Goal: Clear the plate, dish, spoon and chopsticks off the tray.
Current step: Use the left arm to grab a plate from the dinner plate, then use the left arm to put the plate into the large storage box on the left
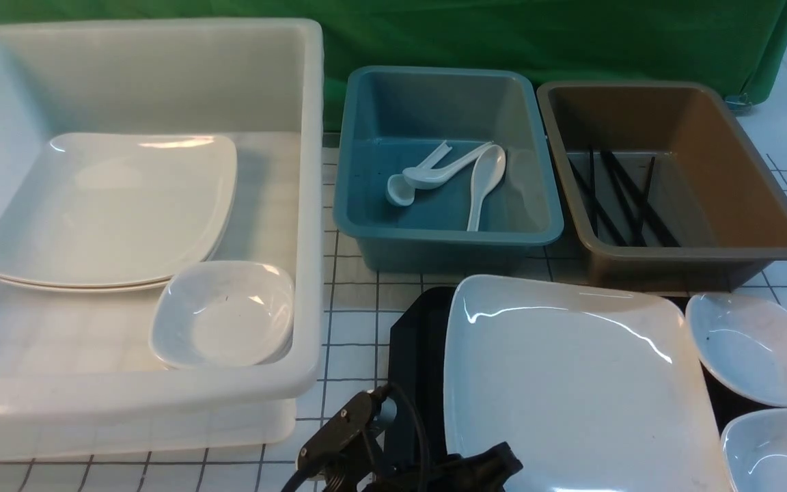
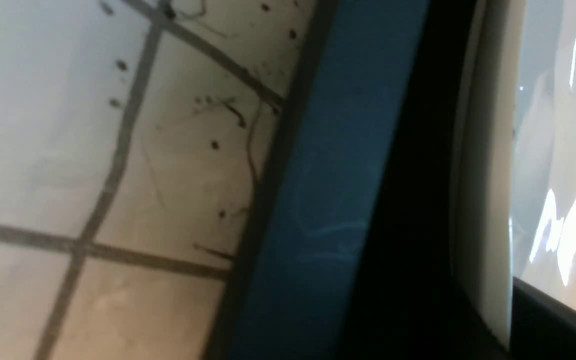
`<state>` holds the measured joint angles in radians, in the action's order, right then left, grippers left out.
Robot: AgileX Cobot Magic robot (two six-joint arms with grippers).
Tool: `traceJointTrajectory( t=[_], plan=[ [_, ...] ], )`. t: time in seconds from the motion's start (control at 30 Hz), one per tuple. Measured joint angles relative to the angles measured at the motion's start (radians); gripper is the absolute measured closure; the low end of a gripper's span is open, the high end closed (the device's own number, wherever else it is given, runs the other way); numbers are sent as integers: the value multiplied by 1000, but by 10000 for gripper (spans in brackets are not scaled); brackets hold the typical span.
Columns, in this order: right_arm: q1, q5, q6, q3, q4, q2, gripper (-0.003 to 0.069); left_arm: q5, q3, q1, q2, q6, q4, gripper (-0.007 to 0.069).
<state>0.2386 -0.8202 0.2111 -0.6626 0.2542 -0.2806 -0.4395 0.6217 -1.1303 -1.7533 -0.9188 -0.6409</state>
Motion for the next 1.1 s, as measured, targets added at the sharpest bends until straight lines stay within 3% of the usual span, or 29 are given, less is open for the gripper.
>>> traceJointTrajectory(
  t=[0.17,0.73,1.1],
  plan=[
    [0,0,0,0,1,0,450,17,-7,0,74,2,50,607],
    [0,0,0,0,1,0,438,79,-11,0,178,30,124,606],
    [0,4,-1,0,1,0,430,35,-11,0,269,45,173,606]
  ],
)
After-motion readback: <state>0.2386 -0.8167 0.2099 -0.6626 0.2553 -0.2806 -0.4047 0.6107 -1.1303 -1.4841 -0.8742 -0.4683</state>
